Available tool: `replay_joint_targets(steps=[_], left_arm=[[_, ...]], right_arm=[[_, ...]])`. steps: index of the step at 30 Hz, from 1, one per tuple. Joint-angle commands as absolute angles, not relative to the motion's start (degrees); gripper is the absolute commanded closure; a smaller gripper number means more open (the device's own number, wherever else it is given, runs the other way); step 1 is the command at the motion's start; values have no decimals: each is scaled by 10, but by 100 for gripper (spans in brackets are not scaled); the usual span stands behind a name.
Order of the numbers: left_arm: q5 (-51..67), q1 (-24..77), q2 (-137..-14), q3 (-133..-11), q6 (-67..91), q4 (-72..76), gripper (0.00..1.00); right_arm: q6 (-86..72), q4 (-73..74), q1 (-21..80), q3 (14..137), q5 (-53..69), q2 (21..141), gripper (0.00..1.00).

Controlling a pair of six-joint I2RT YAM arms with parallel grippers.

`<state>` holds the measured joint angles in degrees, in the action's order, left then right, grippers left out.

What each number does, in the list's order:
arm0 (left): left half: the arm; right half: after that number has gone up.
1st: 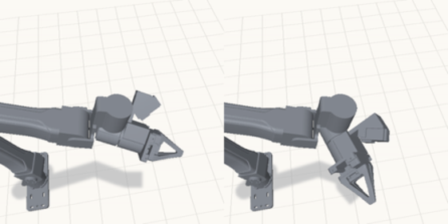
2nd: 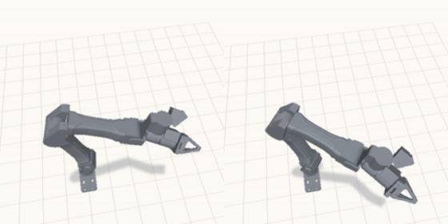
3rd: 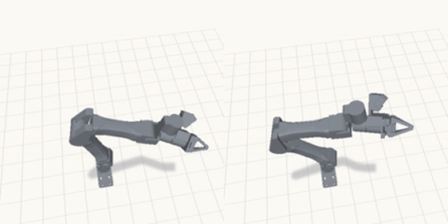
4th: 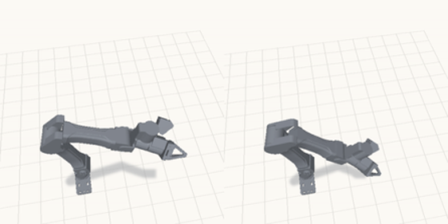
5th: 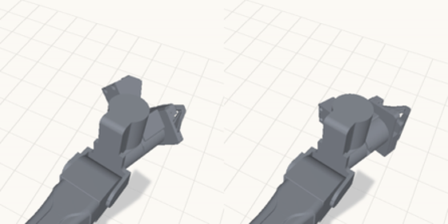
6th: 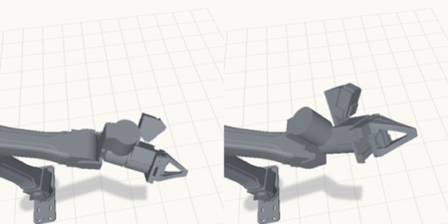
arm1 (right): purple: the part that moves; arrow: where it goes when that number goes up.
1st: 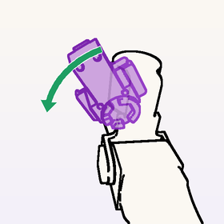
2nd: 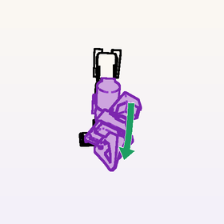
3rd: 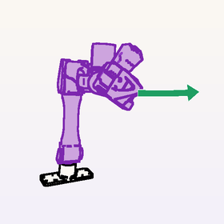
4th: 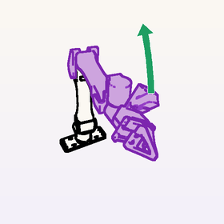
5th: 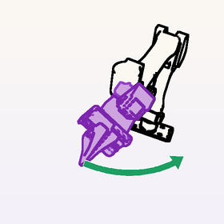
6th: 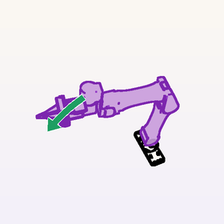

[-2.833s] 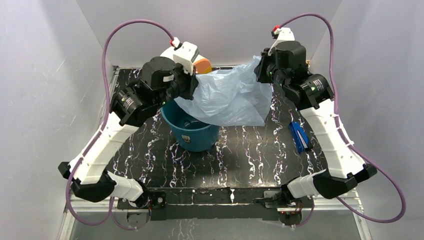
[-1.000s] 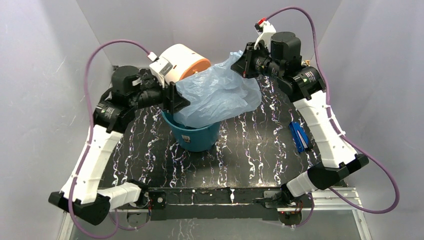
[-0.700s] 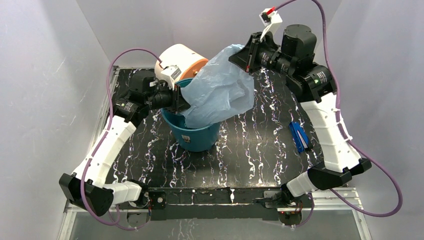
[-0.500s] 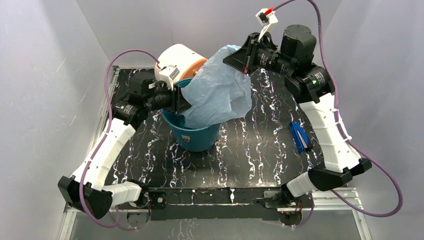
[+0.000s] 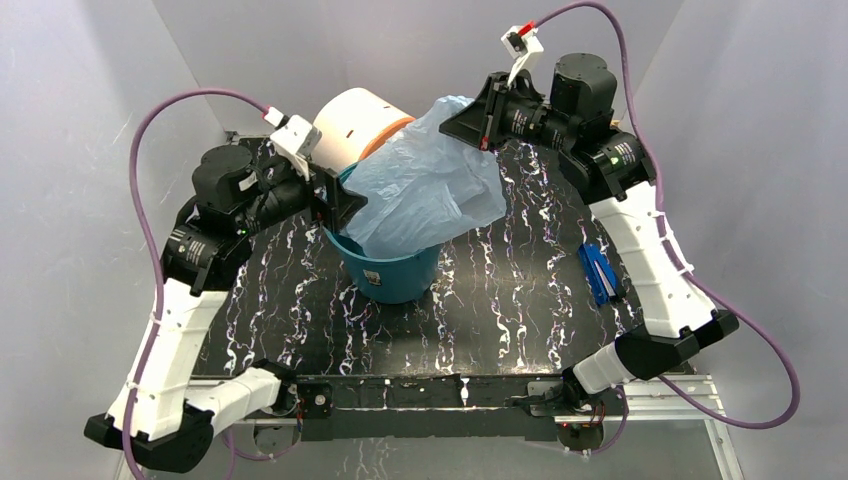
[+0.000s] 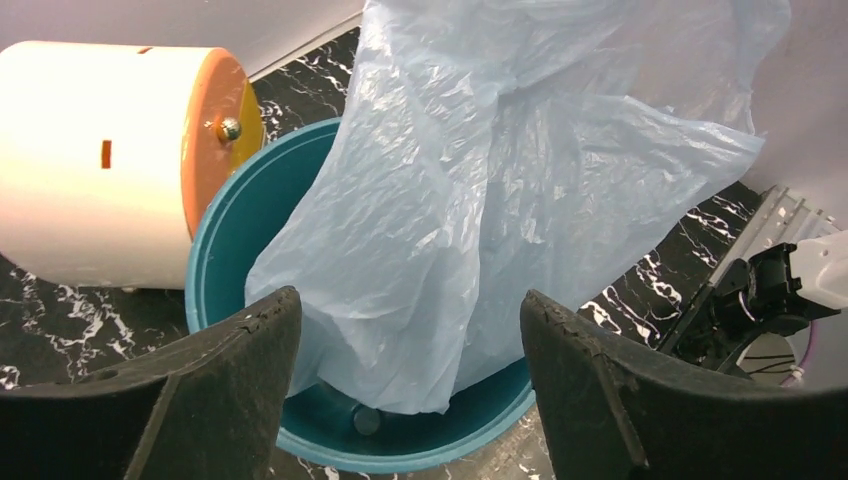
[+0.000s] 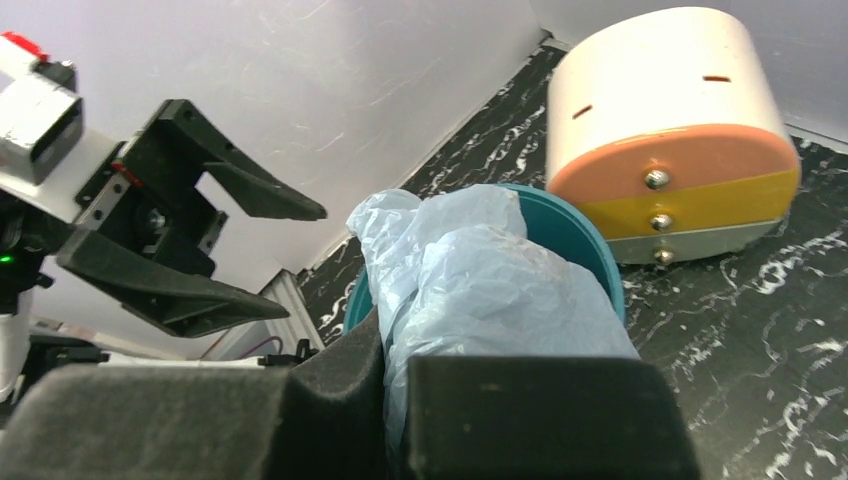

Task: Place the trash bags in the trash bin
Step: Place the trash bag in the trash bin.

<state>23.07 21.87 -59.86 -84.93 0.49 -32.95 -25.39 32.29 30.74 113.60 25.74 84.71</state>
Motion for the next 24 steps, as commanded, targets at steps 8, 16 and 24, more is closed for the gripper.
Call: replay_joint_targets(steps=[8,16,24], left_arm=[[282,220,-671,-825,42,-250,42],[276,220,-667,-746,52,-259,74],[225,220,-635,-727,61,-254,62]], right_arm=[[-286,239,306,1102,358,831,89],[-289,232,305,1100,359,825,89],[-342,162,305,1073,419,831,89]])
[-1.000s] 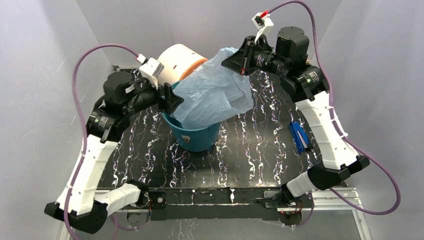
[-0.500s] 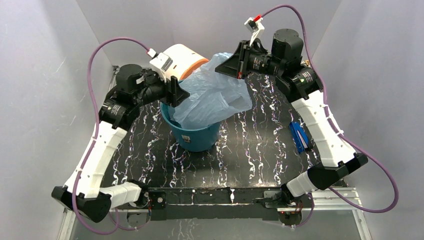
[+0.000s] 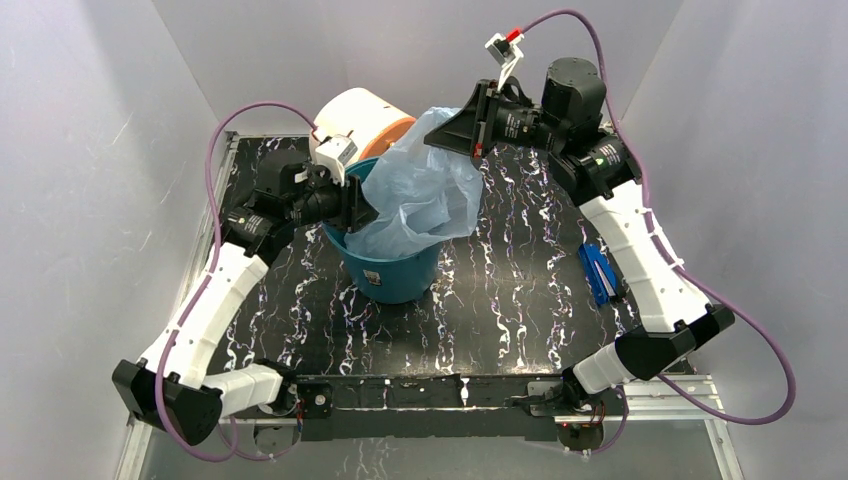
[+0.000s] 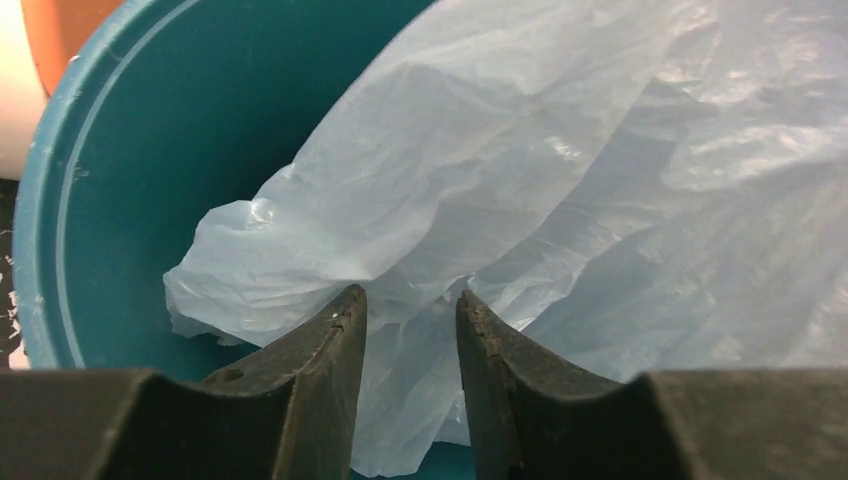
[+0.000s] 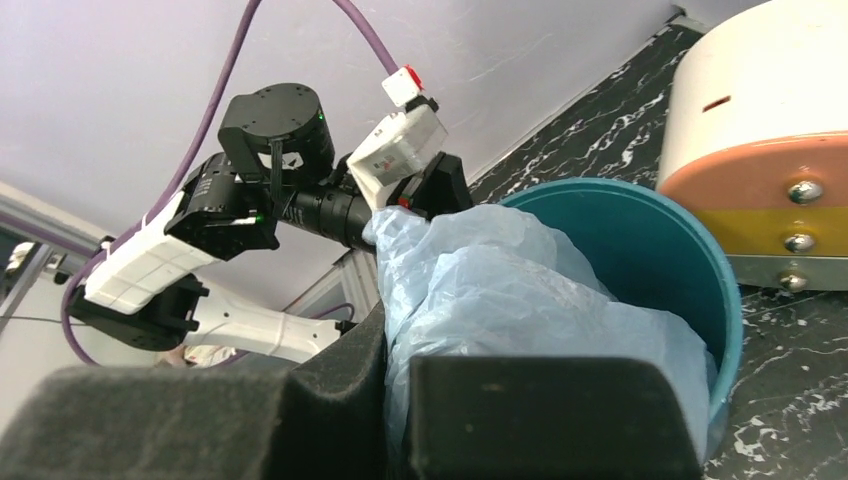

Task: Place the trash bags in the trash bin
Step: Place the trash bag in the trash bin.

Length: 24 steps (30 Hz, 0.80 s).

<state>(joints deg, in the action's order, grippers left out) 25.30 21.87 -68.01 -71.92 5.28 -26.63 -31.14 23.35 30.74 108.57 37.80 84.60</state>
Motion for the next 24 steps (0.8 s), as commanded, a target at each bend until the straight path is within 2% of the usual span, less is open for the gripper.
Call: replay_joint_targets(steps=[1,5,8,12,14,20,24], left_arm=[[224,220,-629,-733,62,-254,58],[252,220,-603,-760,61,-256,44],[336,220,-593,-770,42,-270,34],[477,220,-591,-772,34,-283,33],[492,220,-582,-765,38,-278,33],[444,245,-562,-725,46,-271,33],[322,340,-566,-707,32,-272,33]], right_arm=[[-344,161,305,1071,413,833,89],[-341,183,305,1070,372,843,90],[-340,194,306,1065,341,844,90],[-343,189,305,1060,334,842,90],[-348,182,305,1057,334,841,90],[-369,159,305,1054,349,848,89],[-378,152,305,1057,358,855,90]])
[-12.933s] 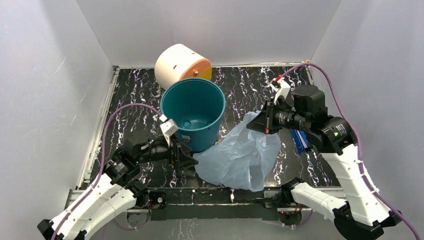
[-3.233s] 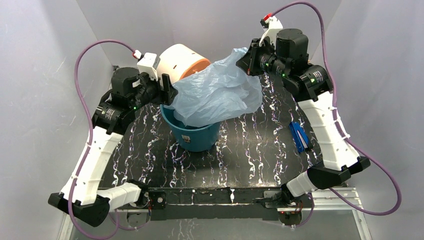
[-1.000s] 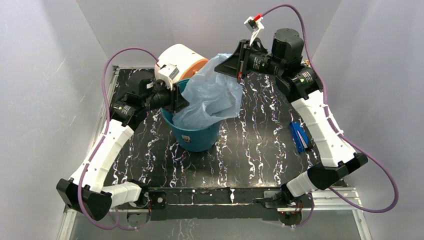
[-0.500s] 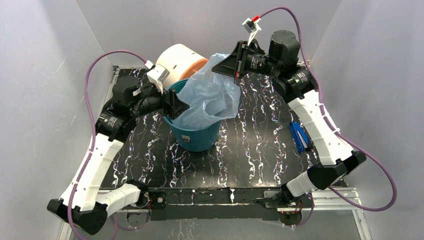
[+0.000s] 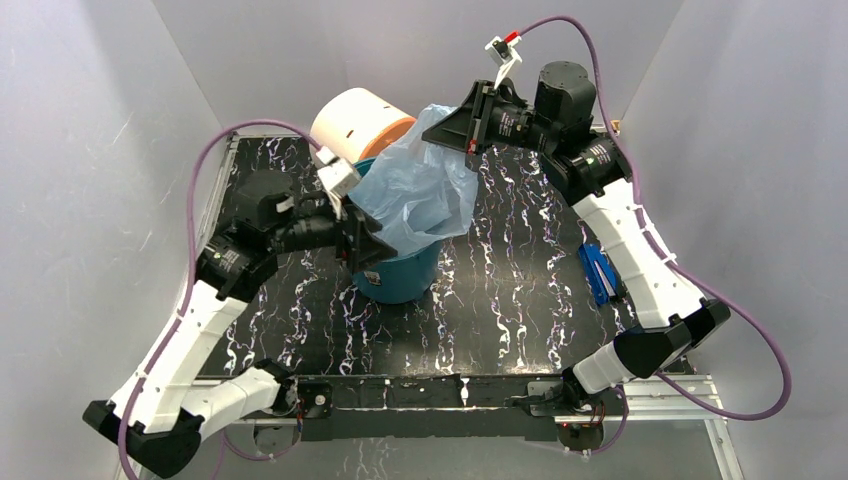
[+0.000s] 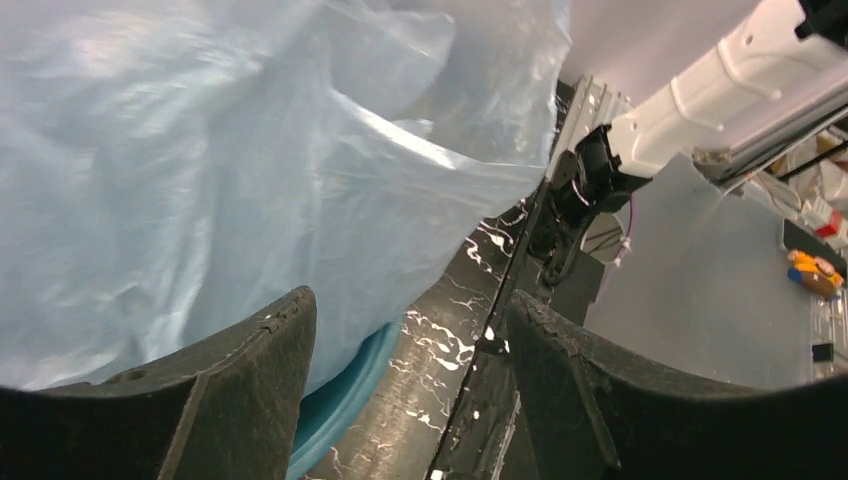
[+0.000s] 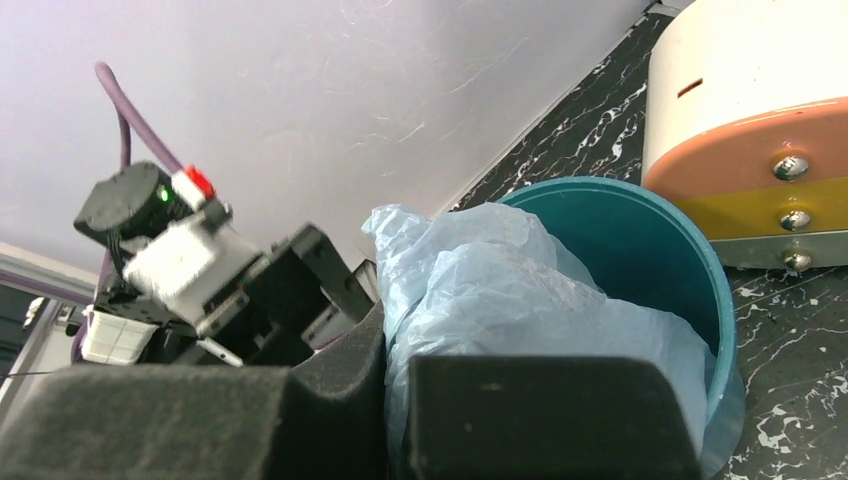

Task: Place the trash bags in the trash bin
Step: Place the trash bag in the trash bin.

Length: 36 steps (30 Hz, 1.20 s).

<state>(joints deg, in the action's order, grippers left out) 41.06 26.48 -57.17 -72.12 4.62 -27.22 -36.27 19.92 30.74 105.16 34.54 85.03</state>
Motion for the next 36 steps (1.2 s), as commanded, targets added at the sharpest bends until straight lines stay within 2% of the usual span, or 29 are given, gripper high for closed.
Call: replay_joint_targets(steps=[1,4,7,13,19,23,25,28,36], left_arm=[[276,371,-570,-705,25,-274,33],[176,424,-570,-704,5,-279,33],[106,431,-548,-689,3,-252,33],[87,433,-528,-643,13,-174,36],[133,433,-554,-640,52,-128,61],[102,433,-550,-640,55,-121,91],[50,433,-551,-643,50,-144,100],[-66,433,-551,-652,56,-192,100],[-222,427,-522,-642,87,-231,100]], right_arm=[[-380,152,305,1058,358,857,90],[-381,154,305,1061,359,857,90],[-379,153,306,1059,362,855,90],[-383,138,306,1052,363,851,90],[-390,133,306,1048,368,856,91],[-398,123,306,1043,381,856,91],[-401,118,305,1042,386,857,91],[-406,104,306,1039,397,861,91],[-452,46,309,1014,423,881,94]])
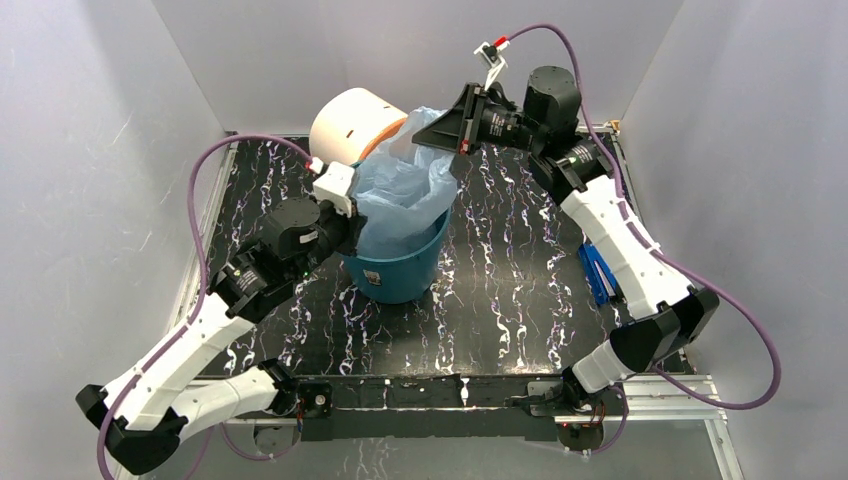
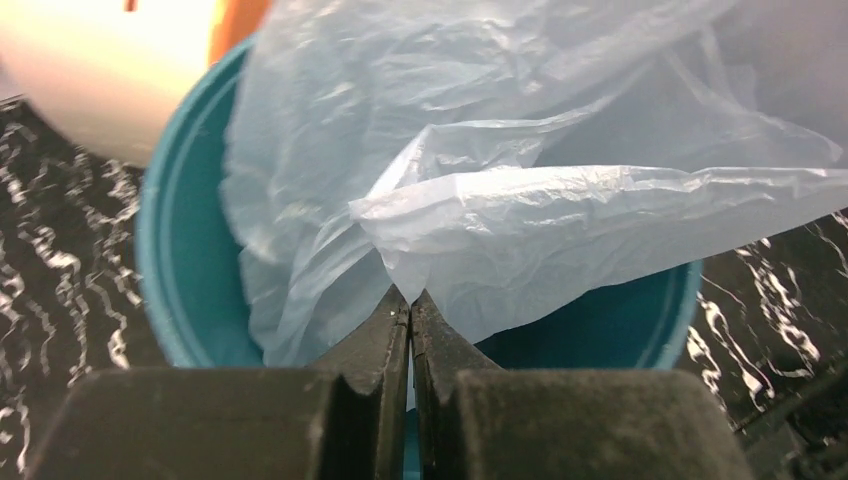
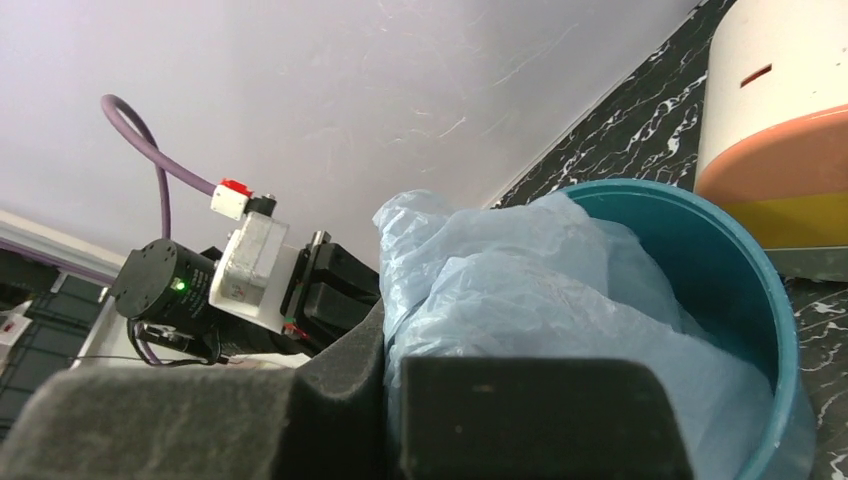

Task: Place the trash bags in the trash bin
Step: Place the trash bag in the trash bin.

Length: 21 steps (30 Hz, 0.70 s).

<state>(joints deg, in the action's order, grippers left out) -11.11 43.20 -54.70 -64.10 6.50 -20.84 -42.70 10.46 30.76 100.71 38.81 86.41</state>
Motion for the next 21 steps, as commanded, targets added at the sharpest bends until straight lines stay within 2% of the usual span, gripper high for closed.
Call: replay_joint_targets(steps=[1,4,5,6,9,15,18,21], left_arm=[[-228,426,-524,-644,88,-240,100],[-253,424,-532,-663,82,-273,100],[-238,424,-531,-667,71,-275,96],[-211,424,-532,-674,58,-280,88],[-211,424,-527,-703,62,-308,80],[-233,424,-487,-708,65,-323,40],[-271,424,-477,-694,52,-330,30],[-297,424,-474,-694,56,-338,27]], right_arm=[[-451,54,310,1020,423,889,94],[-444,66,320,1022,399,897,95],[-440,69,324,1024,392,900,95],[-435,75,327,1029,387,905,95],[-415,131,339,1062,363,931,96],[-363,198,377,1099,292,965,97],[-331,239,398,1142,272,985,97],[-299,294,418,1195,251,1013,96]])
